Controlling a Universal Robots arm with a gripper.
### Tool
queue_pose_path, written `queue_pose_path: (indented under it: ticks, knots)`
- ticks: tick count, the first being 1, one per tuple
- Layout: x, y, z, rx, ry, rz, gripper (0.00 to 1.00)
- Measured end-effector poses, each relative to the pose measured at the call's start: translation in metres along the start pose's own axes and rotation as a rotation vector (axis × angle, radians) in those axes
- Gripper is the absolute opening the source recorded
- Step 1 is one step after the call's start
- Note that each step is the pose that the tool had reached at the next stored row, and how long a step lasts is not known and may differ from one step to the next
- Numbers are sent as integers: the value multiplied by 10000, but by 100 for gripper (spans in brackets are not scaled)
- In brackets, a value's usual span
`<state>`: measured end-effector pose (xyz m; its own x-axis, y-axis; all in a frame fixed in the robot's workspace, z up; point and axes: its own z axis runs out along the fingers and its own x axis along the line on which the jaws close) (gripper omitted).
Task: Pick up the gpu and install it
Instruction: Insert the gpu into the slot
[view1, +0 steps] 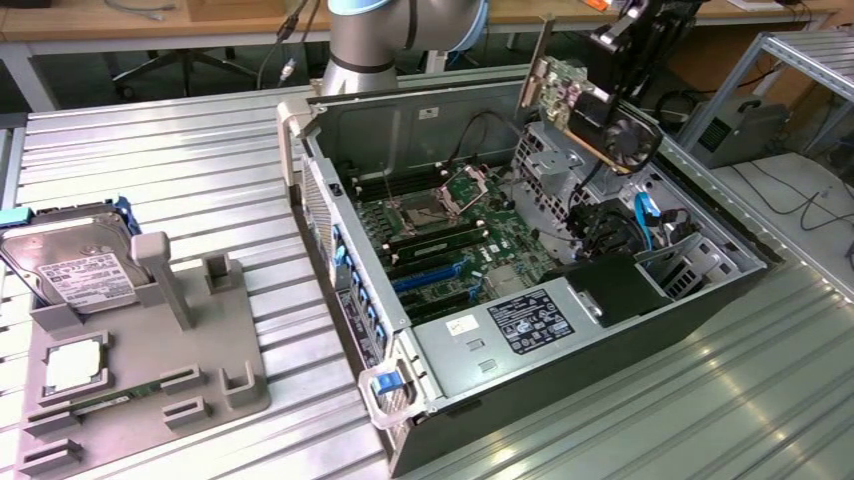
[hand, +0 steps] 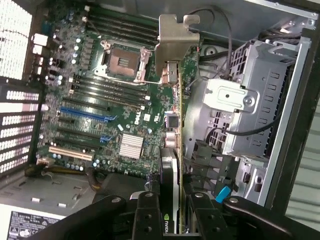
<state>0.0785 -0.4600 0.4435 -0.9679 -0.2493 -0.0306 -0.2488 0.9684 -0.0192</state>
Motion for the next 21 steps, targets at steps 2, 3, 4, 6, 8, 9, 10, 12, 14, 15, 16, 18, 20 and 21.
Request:
queue_pose_path:
  ticks: [2, 3, 4, 6, 8, 9, 10, 12, 14, 15, 16, 18, 20, 21]
  knots:
    - [0, 1, -1, 35, 7, -204, 27]
    - [0, 1, -1, 35, 7, -207, 27]
    - [0, 1, -1, 36, 7, -207, 27]
    - [0, 1, -1, 36, 7, -207, 27]
    - [0, 1, -1, 36, 7, -207, 27]
    - [0, 1, -1, 36, 7, -207, 27]
    - [0, 1, -1, 36, 7, -207, 27]
    - [2, 1, -1, 47, -34, -205, 27]
    - [2, 3, 0, 43, -39, -324, 27]
    - [2, 3, 0, 39, -42, -442, 27]
    - [2, 3, -1, 35, -44, -563, 27]
    - [3, 3, 0, 23, -51, -821, 27]
    - [4, 3, 0, 10, -58, -1030, 27]
    - [5, 3, 0, -5, -64, -1167, 27]
